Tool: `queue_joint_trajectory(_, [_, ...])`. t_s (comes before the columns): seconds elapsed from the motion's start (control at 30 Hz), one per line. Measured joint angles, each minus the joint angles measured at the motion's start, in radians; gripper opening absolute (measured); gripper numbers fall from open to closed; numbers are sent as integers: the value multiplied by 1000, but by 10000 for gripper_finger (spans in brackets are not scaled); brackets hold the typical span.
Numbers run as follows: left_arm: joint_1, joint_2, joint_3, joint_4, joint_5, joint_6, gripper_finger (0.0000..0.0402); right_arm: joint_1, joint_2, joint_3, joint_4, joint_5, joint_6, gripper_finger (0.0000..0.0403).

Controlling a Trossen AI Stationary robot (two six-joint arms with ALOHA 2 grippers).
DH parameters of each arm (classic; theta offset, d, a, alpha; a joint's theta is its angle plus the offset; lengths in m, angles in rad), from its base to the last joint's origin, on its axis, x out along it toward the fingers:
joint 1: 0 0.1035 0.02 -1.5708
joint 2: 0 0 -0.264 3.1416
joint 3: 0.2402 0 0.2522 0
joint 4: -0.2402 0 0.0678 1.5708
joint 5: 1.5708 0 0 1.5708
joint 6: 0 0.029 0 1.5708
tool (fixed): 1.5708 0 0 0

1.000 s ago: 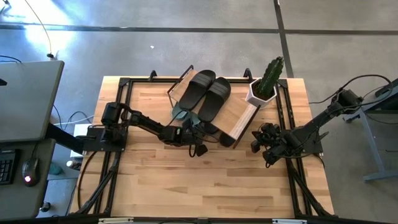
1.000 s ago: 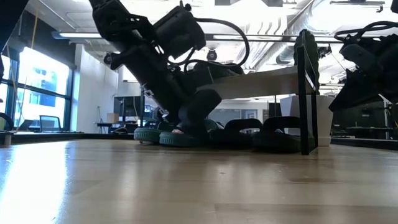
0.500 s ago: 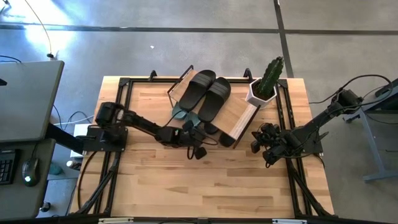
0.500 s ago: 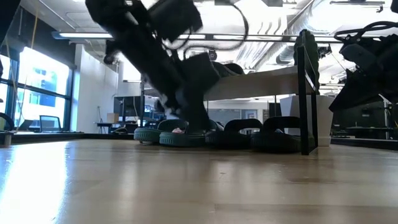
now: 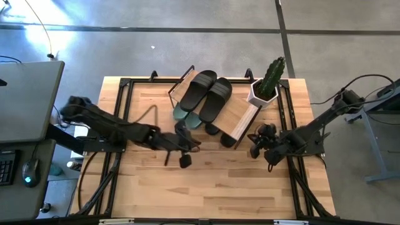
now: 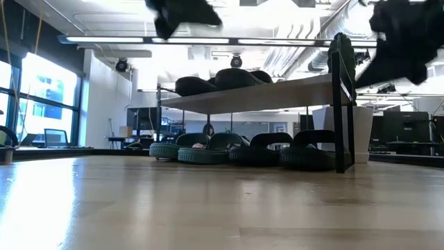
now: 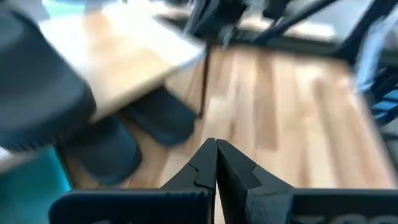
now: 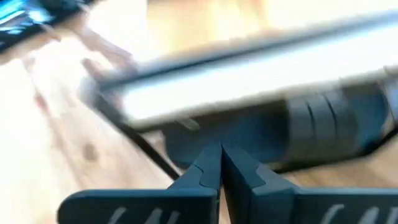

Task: Pick and place slides into the shelf
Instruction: Adjust the black slide on the shelf

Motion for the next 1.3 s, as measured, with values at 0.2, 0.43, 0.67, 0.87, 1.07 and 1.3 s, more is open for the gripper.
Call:
queue_joint_trajectory(0.2, [53, -156, 0, 6, 21, 82, 0, -4, 0, 137, -2, 92, -168, 0])
queue_joint_trajectory(0.43, [232, -254, 0, 53, 212, 105, 0, -79, 0, 250, 0, 158, -191, 0])
queue_joint_trajectory(0.67, [382, -266, 0, 48, 375, 102, 0, -233, 0, 317, 0, 27, -292, 0])
queue_joint_trajectory(0.87, [429, -266, 0, 47, 424, 104, 0, -412, 0, 329, 27, -174, -466, 0])
queue_joint_trajectory(1.07, [437, -266, 0, 42, 427, 97, 0, -598, 39, 329, 139, -425, -690, 0])
queue_joint_trajectory(1.3, [436, -266, 0, 41, 453, 71, 0, -686, 174, 329, 149, -620, -834, 0])
